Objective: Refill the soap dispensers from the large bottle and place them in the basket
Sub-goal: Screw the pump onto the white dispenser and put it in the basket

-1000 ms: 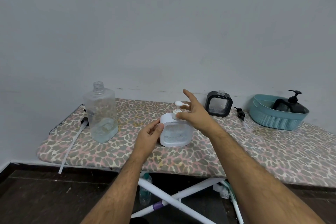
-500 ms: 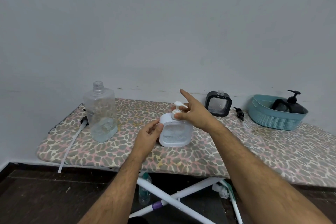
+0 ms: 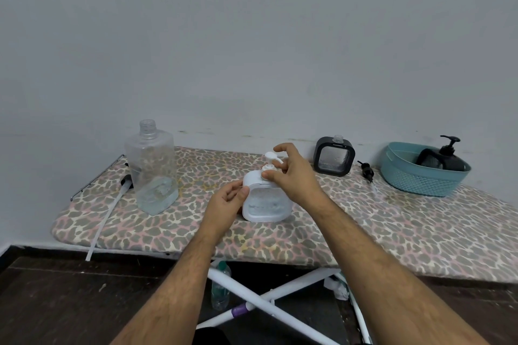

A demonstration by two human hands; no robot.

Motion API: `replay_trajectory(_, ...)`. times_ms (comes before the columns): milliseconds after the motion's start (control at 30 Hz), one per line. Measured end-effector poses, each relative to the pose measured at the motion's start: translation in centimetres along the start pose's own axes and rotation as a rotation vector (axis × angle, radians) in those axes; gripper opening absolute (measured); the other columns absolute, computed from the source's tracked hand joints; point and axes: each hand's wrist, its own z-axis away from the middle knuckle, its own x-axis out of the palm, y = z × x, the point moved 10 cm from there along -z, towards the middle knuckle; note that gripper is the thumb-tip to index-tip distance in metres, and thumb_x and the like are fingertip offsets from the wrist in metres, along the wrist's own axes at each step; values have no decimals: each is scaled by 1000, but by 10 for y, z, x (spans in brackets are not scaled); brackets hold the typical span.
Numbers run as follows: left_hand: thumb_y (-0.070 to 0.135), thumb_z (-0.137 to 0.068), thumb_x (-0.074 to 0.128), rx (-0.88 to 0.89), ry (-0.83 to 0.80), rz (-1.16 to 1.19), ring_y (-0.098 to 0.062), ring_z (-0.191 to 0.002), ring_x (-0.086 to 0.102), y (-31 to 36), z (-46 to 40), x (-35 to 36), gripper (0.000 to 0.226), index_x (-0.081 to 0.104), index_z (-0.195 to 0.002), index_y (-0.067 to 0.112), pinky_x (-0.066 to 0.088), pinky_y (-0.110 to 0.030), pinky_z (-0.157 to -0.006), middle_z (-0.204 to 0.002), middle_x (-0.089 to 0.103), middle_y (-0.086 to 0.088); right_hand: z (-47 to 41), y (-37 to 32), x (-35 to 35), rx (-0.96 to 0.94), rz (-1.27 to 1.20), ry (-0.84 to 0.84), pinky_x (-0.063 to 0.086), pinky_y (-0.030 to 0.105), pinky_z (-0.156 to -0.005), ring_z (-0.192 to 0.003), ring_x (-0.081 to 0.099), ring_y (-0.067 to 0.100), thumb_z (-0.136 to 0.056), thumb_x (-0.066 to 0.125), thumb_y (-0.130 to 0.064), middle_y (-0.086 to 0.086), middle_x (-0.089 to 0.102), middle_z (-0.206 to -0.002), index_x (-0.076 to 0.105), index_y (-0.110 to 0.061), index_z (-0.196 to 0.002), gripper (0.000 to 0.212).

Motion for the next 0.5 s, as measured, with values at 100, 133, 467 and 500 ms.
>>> replay_trajectory(100, 42, -86, 66, -1, -1, -9, -23, -98, 72, 1, 0, 0, 51, 61, -129, 14, 59, -49, -83, -110, 74, -5, 5, -4, 2, -8, 50, 64, 43, 27, -77, -99, 61, 12, -86, 77, -23, 1, 65, -112, 44, -23, -131, 56)
replay_trajectory(133, 38, -89, 65, -1, 1, -9, -23, -97, 73, 0, 0, 0, 47, 61, -129, 14, 60, -48, -82, -109, 74, -5, 6, -5, 3, -5, 58, 70, 41, 26, -78, -100, 60, 13, -86, 76, -23, 3, 65, -115, 42, -23, -133, 58)
replay_trajectory(467, 28, -92, 66, 7, -20, 7, -24, -100, 71, 0, 0, 2, 27, 63, -118, 23, 60, -49, -80, -112, 73, -6, -7, 5, 5, 37, -48, -164, 51, 30, -94, -104, 66, 14, -82, 81, -19, 6, 66, -118, 40, -33, -147, 78)
replay_trajectory(500, 28, -91, 66, 9, -21, 8, -25, -100, 71, 0, 0, 2, 29, 63, -119, 21, 60, -49, -80, -113, 73, -7, -7, 6, 4, 35, -53, -150, 52, 31, -94, -103, 66, 15, -82, 82, -20, 4, 66, -115, 42, -34, -145, 76)
